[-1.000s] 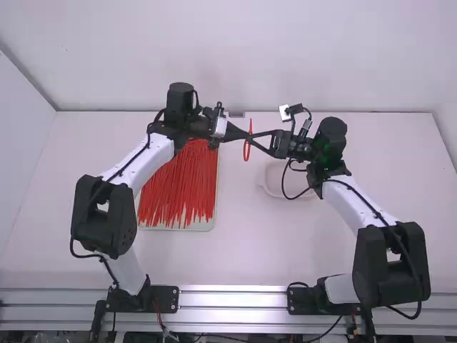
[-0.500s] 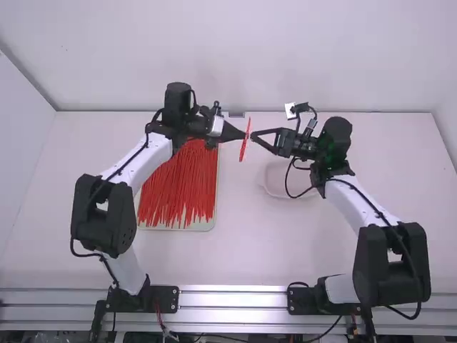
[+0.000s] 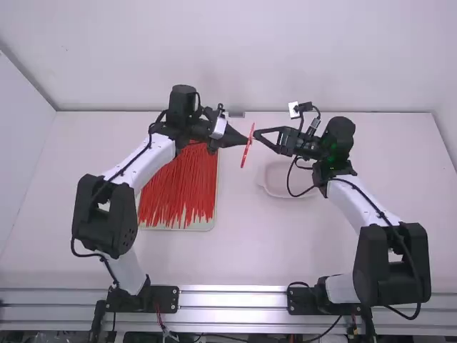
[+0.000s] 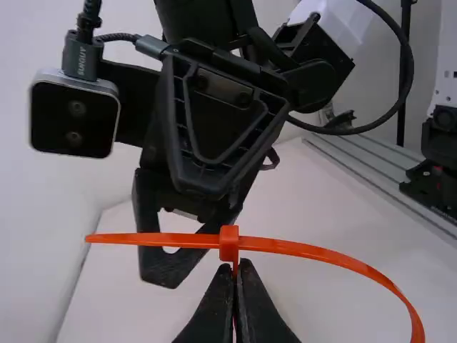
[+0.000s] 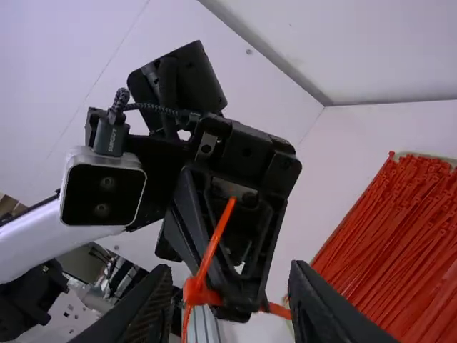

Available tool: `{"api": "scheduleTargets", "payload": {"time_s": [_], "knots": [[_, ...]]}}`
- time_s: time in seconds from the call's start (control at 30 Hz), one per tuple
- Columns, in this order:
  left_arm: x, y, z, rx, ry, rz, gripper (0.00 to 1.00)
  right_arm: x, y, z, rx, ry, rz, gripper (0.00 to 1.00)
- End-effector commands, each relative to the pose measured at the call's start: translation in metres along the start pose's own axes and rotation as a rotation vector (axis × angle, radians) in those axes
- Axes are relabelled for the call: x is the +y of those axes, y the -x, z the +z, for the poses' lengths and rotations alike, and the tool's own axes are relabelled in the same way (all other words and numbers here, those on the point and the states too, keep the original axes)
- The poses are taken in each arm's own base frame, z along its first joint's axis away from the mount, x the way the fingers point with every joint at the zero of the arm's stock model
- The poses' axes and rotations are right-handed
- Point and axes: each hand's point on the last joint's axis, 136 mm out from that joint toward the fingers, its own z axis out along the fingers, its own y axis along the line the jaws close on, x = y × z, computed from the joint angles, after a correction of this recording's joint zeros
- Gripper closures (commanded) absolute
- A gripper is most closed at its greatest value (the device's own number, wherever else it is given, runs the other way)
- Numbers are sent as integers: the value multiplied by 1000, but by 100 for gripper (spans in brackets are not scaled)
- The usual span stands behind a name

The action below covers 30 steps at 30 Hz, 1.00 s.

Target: Fasten the cable tie

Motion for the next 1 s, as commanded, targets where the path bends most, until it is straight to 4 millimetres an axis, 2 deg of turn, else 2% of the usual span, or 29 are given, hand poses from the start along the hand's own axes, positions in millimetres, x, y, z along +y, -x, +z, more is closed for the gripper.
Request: {"api": "scheduleTargets", "payload": {"time_s": [0.0, 0.13, 0.43, 0.6, 0.77, 0.97], "knots": [[-7, 4, 3, -26, -29, 23, 98, 4, 5, 2, 0, 9, -11, 57], [-9, 5, 6, -31, -39, 23, 98, 4, 4, 2, 2, 10, -10, 58], [-7, -4, 22, 22, -18, 7, 98, 8, 0, 6, 18, 23, 7, 68], [-5, -7, 22, 36, -7, -1, 98, 8, 0, 7, 20, 25, 7, 81], [-1, -8, 12, 43, 15, -9, 98, 8, -1, 5, 23, 26, 8, 82], [0, -9, 10, 45, 20, -11, 98, 10, -3, 5, 39, 37, 10, 82]]}}
